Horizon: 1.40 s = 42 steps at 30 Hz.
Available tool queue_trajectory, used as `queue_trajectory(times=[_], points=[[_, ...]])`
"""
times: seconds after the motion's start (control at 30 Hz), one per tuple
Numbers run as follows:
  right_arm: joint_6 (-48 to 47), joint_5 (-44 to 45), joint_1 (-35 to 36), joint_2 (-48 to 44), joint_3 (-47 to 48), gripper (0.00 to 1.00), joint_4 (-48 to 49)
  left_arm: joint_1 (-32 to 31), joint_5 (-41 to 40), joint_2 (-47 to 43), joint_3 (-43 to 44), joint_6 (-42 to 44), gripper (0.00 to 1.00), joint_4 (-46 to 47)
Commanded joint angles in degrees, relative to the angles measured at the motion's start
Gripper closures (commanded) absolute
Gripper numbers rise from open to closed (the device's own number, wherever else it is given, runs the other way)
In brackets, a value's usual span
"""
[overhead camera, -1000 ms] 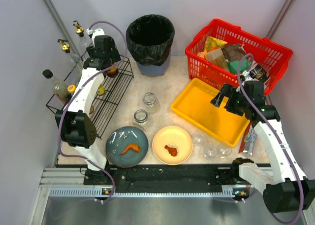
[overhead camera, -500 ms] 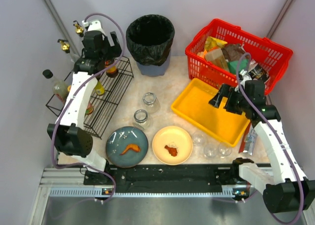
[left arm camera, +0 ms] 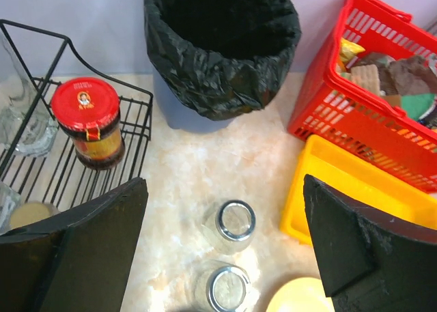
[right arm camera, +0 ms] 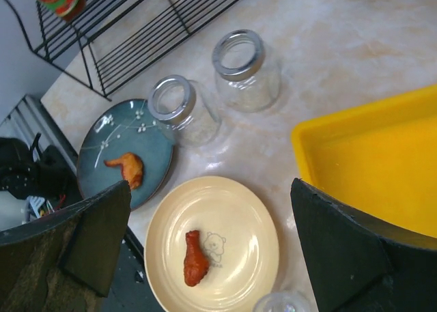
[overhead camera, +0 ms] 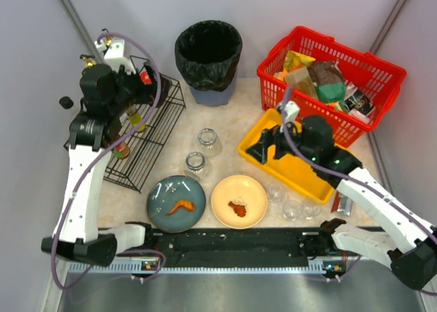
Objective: Clear the kitchen counter
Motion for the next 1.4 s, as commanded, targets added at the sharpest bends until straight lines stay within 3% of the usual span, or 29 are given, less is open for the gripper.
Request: queue_trajectory(times=[0.0,0.1,0.5,0.9,1.37], points=[[-6.1,4.1,9.2,5.3,-0.6,0.02,11.5,-0.1,4.3,-5.6,-4.3,-0.1,0.01,-2.8],[-9.6,6.7,14.8,9.6,-0.7,0.02,15.6,-0.1,5.0,-9.9,-6.5,0.0,0.01,-4.8],[-14.0,9.7,25.3,33.0,3.2,0.02,29.1,-0.1,11.8,-20.7,-12.1,-3.0,0.01,-6.5],[-21.0,8.7,25.7,49.9,7.2,0.02,40.0,-0.1,14.6,-30.0,-22.3,-5.8,0.01,0.7],[-23.6,10.2,24.8,53.5,7.5,0.01,46.2,-0.1,12.3,-31.3,-20.9,-3.9,0.01,-2.3]])
